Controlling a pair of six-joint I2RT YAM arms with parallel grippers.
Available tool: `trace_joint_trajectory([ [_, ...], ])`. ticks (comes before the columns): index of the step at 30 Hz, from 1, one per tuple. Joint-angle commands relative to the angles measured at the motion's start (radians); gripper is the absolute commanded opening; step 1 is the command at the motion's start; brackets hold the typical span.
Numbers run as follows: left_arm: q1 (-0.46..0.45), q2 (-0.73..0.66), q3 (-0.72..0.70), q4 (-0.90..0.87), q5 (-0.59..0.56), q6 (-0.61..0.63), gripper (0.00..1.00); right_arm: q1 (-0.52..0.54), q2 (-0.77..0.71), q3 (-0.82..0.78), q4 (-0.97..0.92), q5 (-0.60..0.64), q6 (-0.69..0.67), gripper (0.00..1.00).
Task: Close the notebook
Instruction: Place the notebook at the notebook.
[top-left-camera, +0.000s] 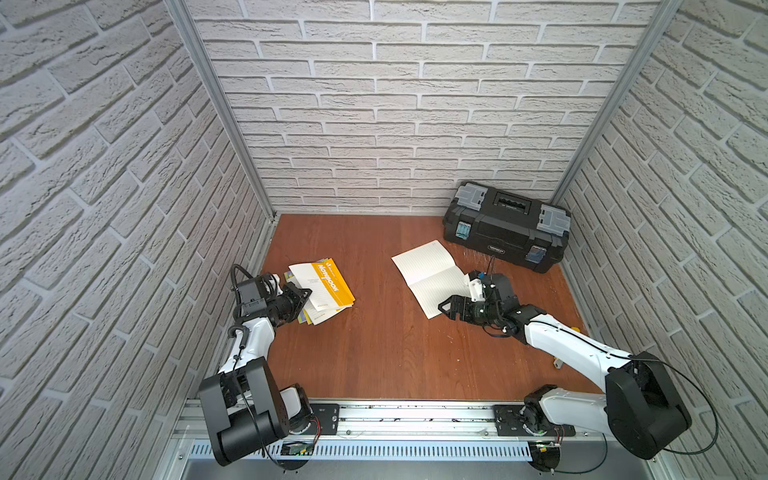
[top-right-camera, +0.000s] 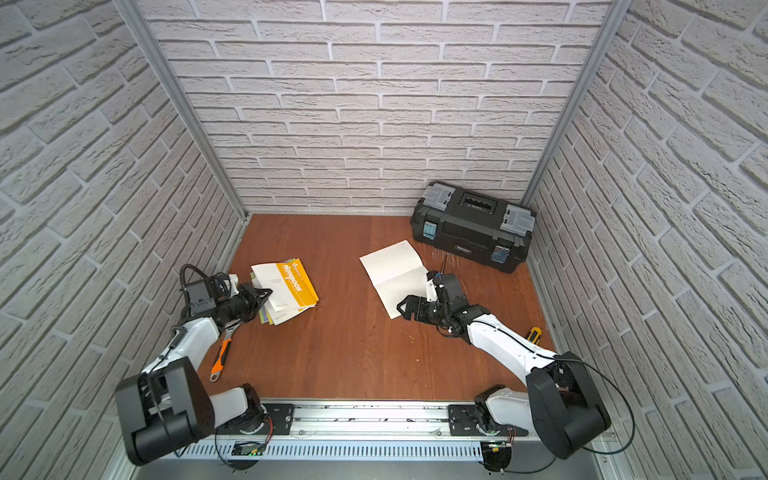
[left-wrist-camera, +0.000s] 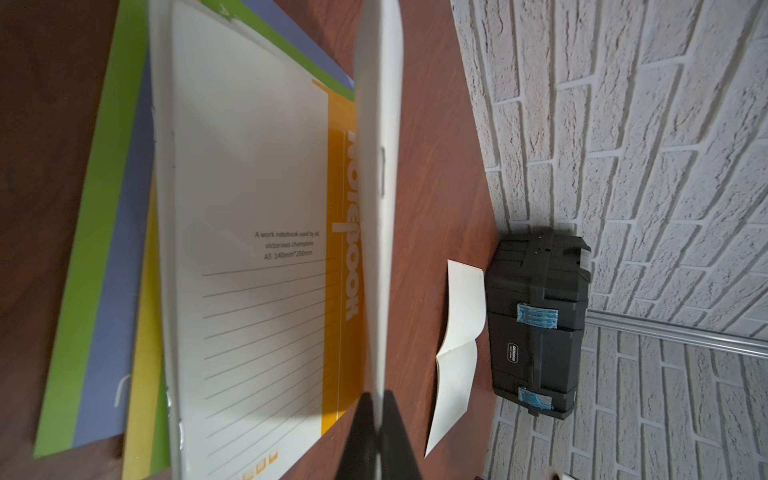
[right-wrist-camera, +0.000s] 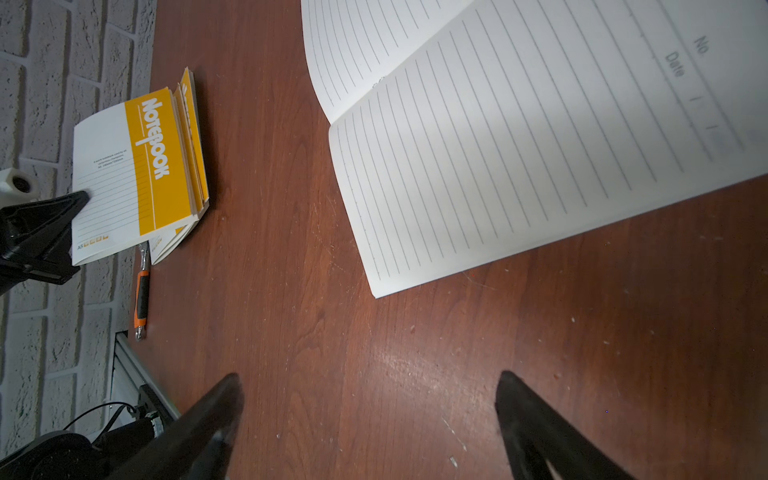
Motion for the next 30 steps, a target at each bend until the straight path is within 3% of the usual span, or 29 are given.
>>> trace_joint_trajectory([
  [1,0.007,0.024,-0.016,0.077,-0.038,0.006,0.0,-0.004,0.009,-0.023,0.046,-0.016,0.006,0.95],
  [9,0.008,0.08,-0.011,0.075,-0.121,0.022,0.0,-0.008,0.011,-0.015,0.036,-0.017,-0.006,0.95],
  [15,0.008,0.116,-0.002,0.07,-0.164,0.022,0.06,-0.01,0.006,-0.011,0.03,-0.022,-0.008,0.95],
  [21,0.008,0.101,0.017,-0.006,-0.216,0.061,0.42,-0.014,0.002,-0.007,0.024,-0.022,-0.01,0.95],
  [27,0.008,0.062,0.038,-0.114,-0.294,0.091,0.63,-0.014,0.008,-0.001,0.03,-0.029,-0.008,0.95],
  [30,0.008,0.007,0.064,-0.206,-0.354,0.121,0.69,-0.013,0.006,0.013,0.017,-0.031,-0.013,0.94],
])
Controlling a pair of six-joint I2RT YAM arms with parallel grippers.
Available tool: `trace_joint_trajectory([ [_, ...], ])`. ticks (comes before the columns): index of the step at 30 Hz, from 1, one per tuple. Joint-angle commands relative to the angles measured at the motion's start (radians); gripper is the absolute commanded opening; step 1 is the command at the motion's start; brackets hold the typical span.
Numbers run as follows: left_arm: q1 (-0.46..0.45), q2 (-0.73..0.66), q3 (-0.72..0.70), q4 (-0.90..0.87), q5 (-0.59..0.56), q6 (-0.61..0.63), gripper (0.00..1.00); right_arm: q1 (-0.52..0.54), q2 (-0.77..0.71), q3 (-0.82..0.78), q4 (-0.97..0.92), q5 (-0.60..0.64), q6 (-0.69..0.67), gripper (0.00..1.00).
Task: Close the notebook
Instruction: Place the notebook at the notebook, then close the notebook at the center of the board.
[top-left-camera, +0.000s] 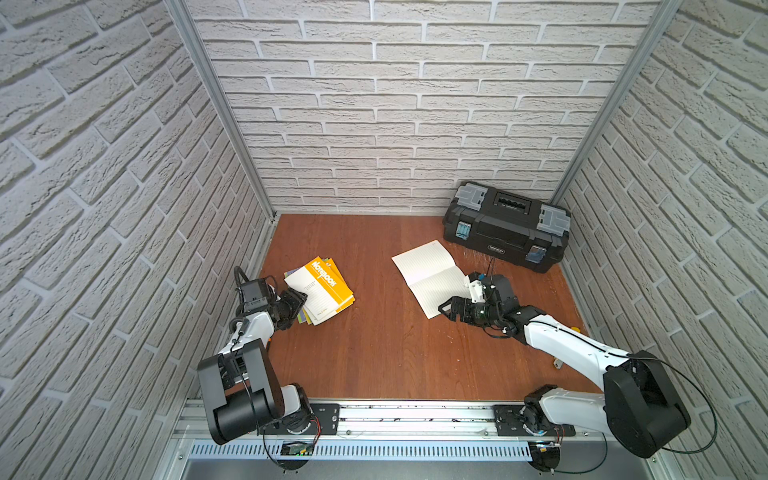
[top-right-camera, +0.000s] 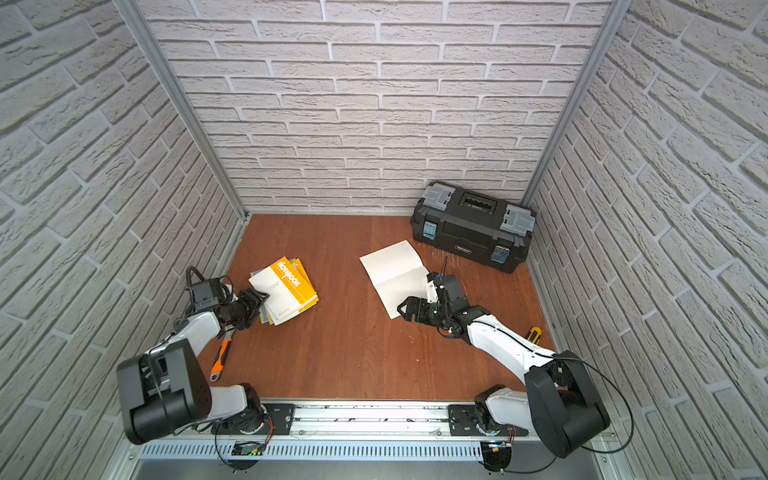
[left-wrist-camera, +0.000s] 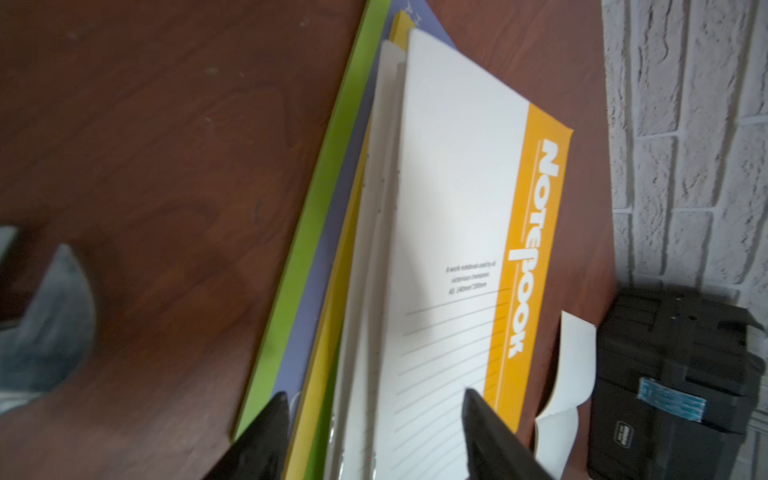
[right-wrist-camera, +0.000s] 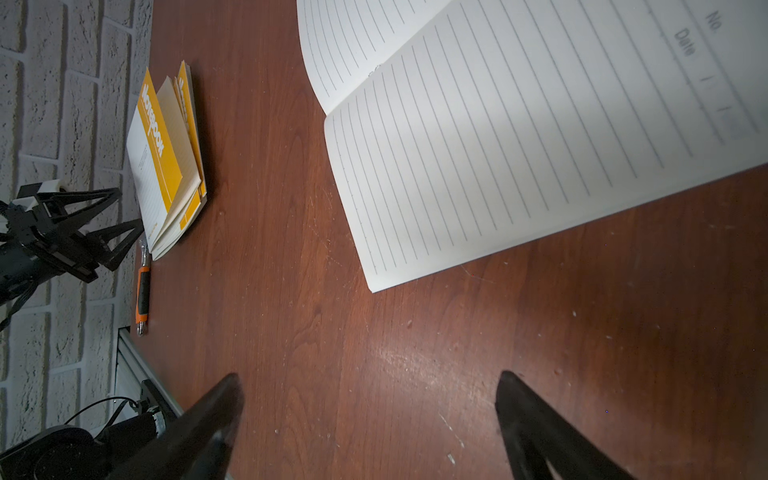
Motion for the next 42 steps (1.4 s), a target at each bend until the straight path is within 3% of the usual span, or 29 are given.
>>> trace_joint_trajectory([
  [1,0.006,-0.084,0.053,-0.127,-0.094,0.06,0.7,-0.005,0.001,0.029,0.009,-0.006,-0.016,0.95],
  [8,-0.018,-0.336,0.107,-0.21,-0.104,0.063,0.76,-0.005,0.102,0.166,0.039,-0.05,-0.007,0.95],
  [11,-0.061,-0.376,0.149,-0.212,-0.082,0.045,0.77,-0.001,0.18,0.245,0.061,-0.088,-0.001,0.94],
  [15,-0.177,-0.363,0.183,-0.117,-0.039,0.0,0.79,0.002,0.263,0.301,0.067,-0.045,-0.004,0.94],
  [19,-0.331,-0.216,0.158,0.175,0.069,-0.112,0.81,0.002,0.332,0.303,0.079,0.028,0.013,0.93],
  [23,-0.454,-0.032,0.158,0.407,0.103,-0.193,0.82,0.002,0.375,0.265,0.143,0.063,0.036,0.93],
  [34,-0.649,0.411,0.397,0.44,0.07,-0.164,0.78,0.002,0.452,0.227,0.232,0.064,0.041,0.92],
  [42,-0.696,0.626,0.439,0.578,0.06,-0.284,0.7,0.002,0.467,0.192,0.255,0.056,0.043,0.92],
])
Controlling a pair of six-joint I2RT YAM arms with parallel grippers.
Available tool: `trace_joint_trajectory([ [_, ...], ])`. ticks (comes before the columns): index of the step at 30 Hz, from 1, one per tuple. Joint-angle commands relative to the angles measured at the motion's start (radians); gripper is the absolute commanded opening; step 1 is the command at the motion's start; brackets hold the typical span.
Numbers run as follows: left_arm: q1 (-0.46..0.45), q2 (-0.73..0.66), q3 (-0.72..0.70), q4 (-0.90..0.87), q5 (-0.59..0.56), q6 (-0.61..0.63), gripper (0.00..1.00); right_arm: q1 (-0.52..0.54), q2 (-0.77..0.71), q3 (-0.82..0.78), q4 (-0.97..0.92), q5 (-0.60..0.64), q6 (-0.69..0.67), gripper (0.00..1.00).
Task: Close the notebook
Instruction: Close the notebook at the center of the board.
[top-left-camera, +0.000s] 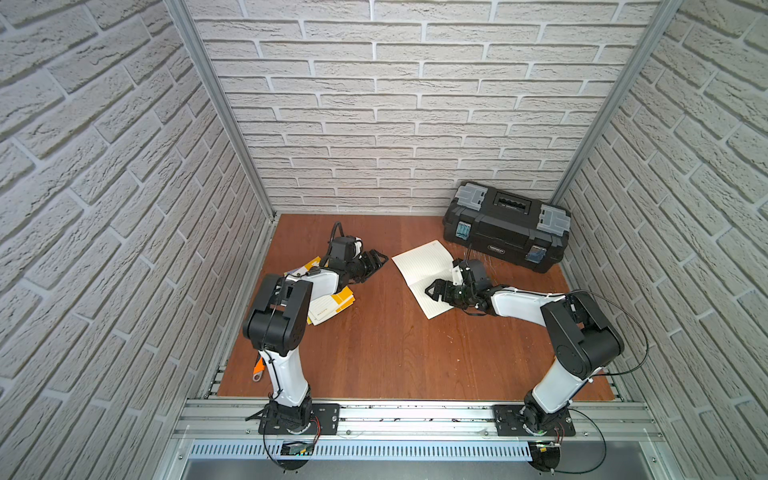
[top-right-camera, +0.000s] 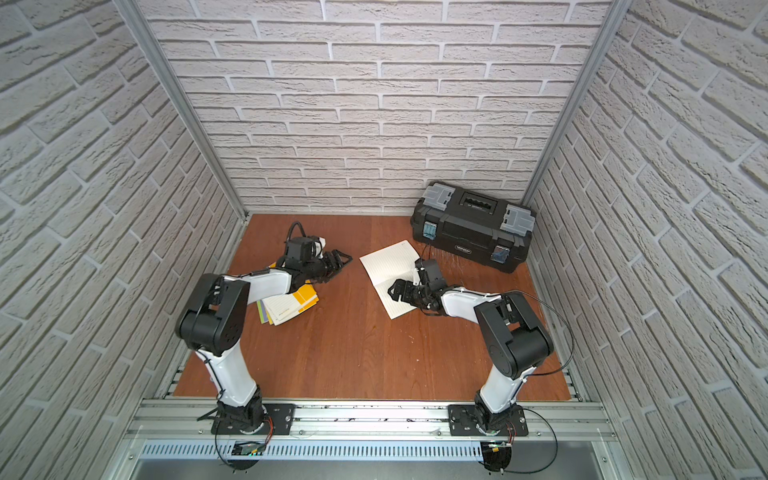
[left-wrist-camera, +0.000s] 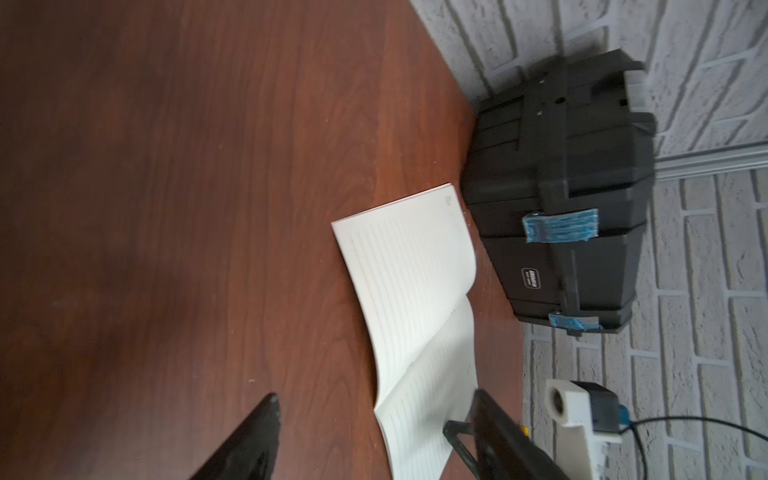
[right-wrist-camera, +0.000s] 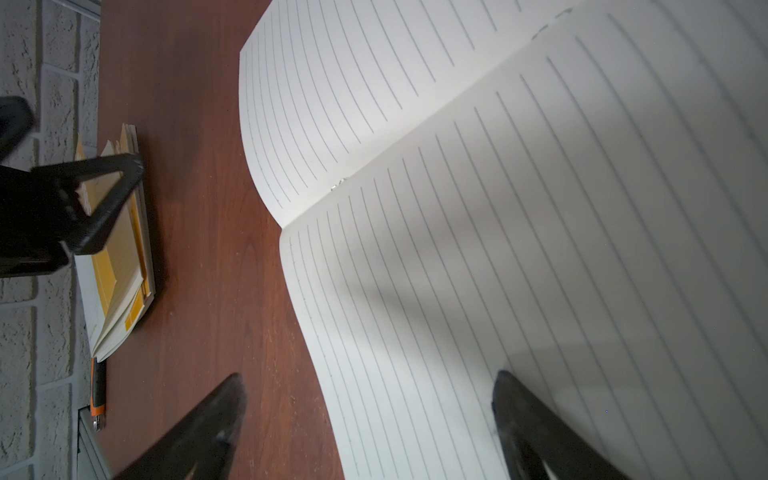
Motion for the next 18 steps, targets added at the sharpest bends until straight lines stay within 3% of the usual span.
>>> trace_joint_trajectory([
  [1,-0.022,0.042,0.032,0.089,-0.004,-0.052,0.7,0.003,0.013,-0.025,0.025,0.001,0.004,0.92],
  [18,-0.097,0.202,0.07,0.223,-0.031,-0.169,0.64,0.003,0.034,-0.036,0.048,-0.018,0.01,0.92],
])
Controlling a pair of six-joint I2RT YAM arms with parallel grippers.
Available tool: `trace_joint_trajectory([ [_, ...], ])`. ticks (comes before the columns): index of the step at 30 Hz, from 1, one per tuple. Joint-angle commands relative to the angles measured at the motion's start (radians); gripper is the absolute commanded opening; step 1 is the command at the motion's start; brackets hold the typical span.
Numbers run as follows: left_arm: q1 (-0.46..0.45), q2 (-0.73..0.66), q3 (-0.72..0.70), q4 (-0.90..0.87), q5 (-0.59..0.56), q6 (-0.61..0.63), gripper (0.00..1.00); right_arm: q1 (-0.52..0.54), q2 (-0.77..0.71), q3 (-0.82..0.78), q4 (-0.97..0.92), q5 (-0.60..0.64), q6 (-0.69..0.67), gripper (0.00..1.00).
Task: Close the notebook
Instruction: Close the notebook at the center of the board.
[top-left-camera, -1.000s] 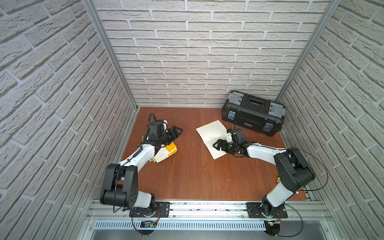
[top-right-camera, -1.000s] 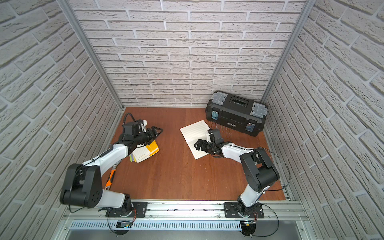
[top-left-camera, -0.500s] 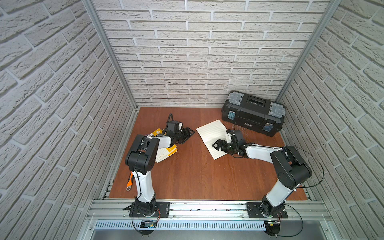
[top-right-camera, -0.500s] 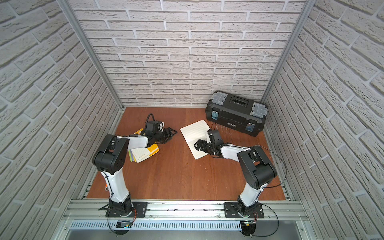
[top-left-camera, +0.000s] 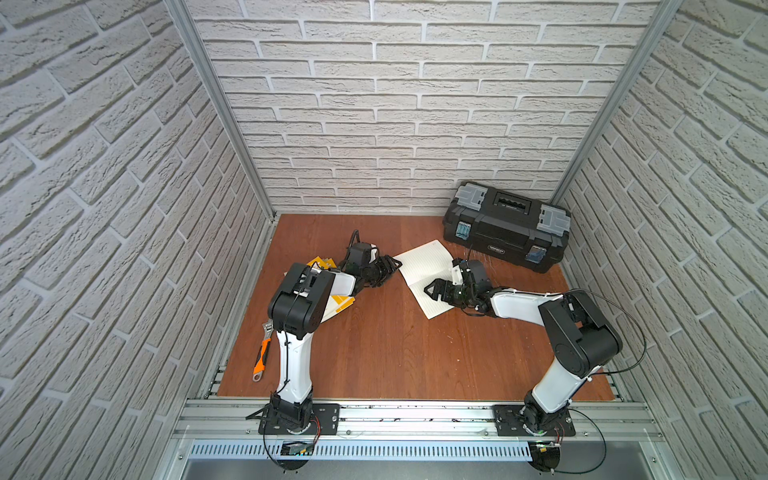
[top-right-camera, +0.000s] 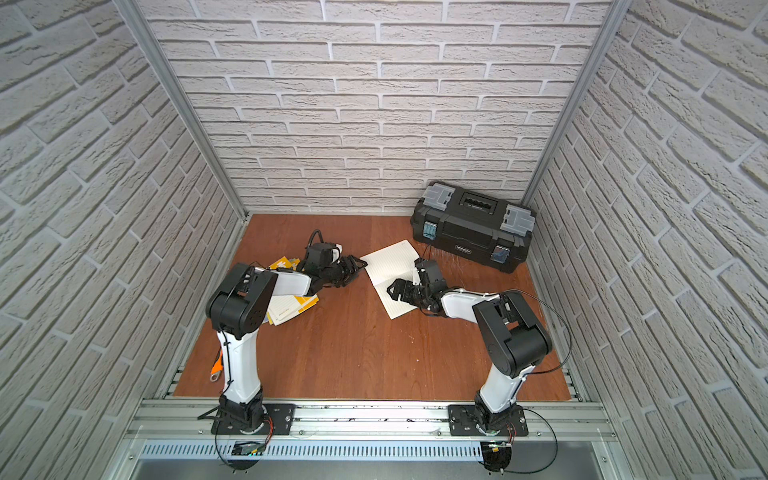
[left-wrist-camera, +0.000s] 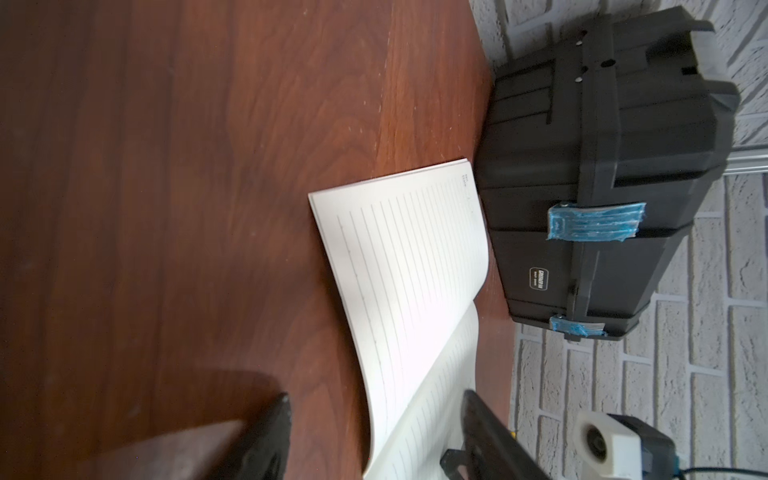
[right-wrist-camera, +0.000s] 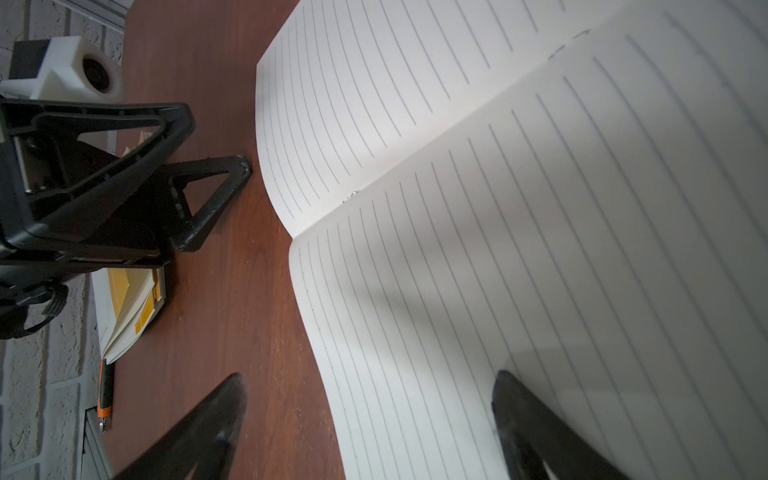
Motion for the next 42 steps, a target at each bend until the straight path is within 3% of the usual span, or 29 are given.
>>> trace_joint_trajectory([
  [1,-0.012,0.04,0.007,0.06,-0.028,-0.043,0.64,0.003,0.024,-0.022,-0.014,-0.008,0.003,0.92],
  [21,-0.062,0.161,-0.024,0.316,-0.044,-0.284,0.53,0.001,0.035,-0.015,0.0,-0.026,0.003,0.93],
  [27,-0.068,0.165,-0.024,0.304,-0.044,-0.223,0.45,-0.001,0.036,-0.015,0.0,-0.029,0.0,0.92],
  [37,-0.091,0.137,0.007,0.269,0.013,-0.113,0.16,-0.003,0.05,-0.02,0.015,-0.041,0.008,0.92],
  [42,-0.106,0.124,0.025,0.273,0.032,-0.078,0.1,-0.003,0.042,-0.019,0.012,-0.042,0.005,0.92],
])
